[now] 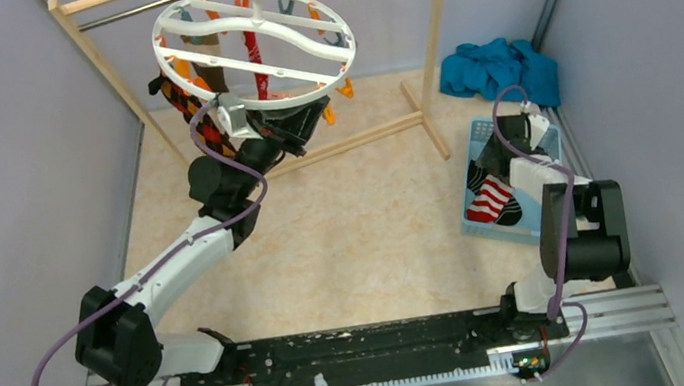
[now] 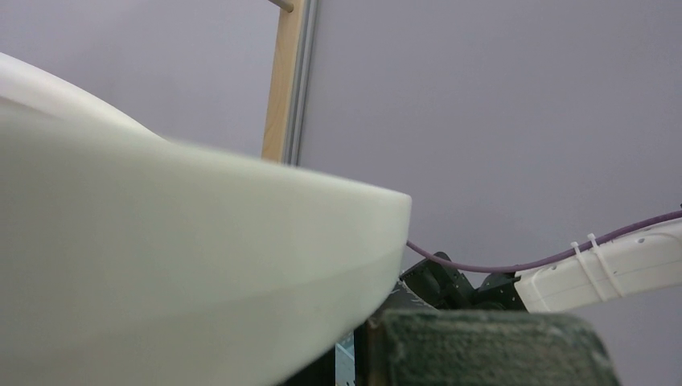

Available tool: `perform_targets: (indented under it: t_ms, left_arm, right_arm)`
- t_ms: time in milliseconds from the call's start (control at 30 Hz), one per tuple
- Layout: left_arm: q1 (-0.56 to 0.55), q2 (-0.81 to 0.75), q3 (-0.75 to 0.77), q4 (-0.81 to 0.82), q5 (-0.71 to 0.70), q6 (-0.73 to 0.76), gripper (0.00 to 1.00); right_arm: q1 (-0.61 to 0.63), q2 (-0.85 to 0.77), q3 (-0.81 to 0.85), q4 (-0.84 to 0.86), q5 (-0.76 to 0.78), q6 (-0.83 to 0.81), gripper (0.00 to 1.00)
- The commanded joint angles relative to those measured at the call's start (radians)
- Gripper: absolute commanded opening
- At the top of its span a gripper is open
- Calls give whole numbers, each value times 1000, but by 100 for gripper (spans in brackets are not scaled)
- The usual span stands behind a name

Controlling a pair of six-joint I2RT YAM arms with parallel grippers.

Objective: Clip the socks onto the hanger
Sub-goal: Pick up the sock from the bin, then place the sock at the center of the board.

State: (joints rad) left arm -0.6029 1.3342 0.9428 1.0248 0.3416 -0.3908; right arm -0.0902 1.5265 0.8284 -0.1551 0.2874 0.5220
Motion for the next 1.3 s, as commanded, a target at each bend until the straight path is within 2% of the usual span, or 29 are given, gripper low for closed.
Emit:
perform_targets:
  t_ms: [0, 67, 200, 333, 567, 633, 667, 733, 767, 833, 867, 933, 1133, 1267]
  left_arm:
    - [-3, 7, -3, -18, 49, -7, 0]
    - [-3, 10, -5, -14, 53, -10, 0]
    - [-3, 10, -7, -15, 52, -10, 0]
    - [-3, -2, -4, -32, 47, 7, 0]
    - [-3, -11, -1, -49, 42, 21, 0]
    - [-4, -8, 0, -49, 42, 20, 0]
    - [-4, -8, 1, -49, 42, 18, 0]
    - [-4, -6, -1, -48, 43, 14, 0]
    - [-4, -5, -1, -47, 43, 12, 0]
    - [-3, 0, 0, -44, 46, 9, 0]
    - [-3, 1, 1, -41, 48, 7, 0]
    - [-3, 4, 3, -41, 51, 3, 0]
    - [-3, -1, 4, -55, 44, 16, 0]
    - [-4, 2, 5, -51, 48, 18, 0]
  right_arm:
    - [-5, -42, -97, 66, 1, 19, 60]
    - [-6, -35, -110, 69, -14, 21, 49]
    - [-6, -6, -92, 66, -36, 28, 35]
    - [-6, -26, -81, 74, -44, 41, 0]
    - [-6, -214, -40, 42, -74, 52, 0]
    - [-6, -281, -16, 24, -73, 39, 9]
    - [-6, -325, -2, 17, -74, 25, 9]
    - [-6, -377, 20, 10, -83, 5, 1]
    - [-6, -396, 30, 7, -94, -2, 0]
    - [-6, -416, 45, 13, -129, -16, 12]
    - [-6, -415, 50, 11, -139, -19, 14]
    - [-6, -399, 59, 1, -154, -27, 0]
    - [12, -403, 78, 34, -296, 19, 0]
    - [158, -365, 132, 61, -329, -32, 0]
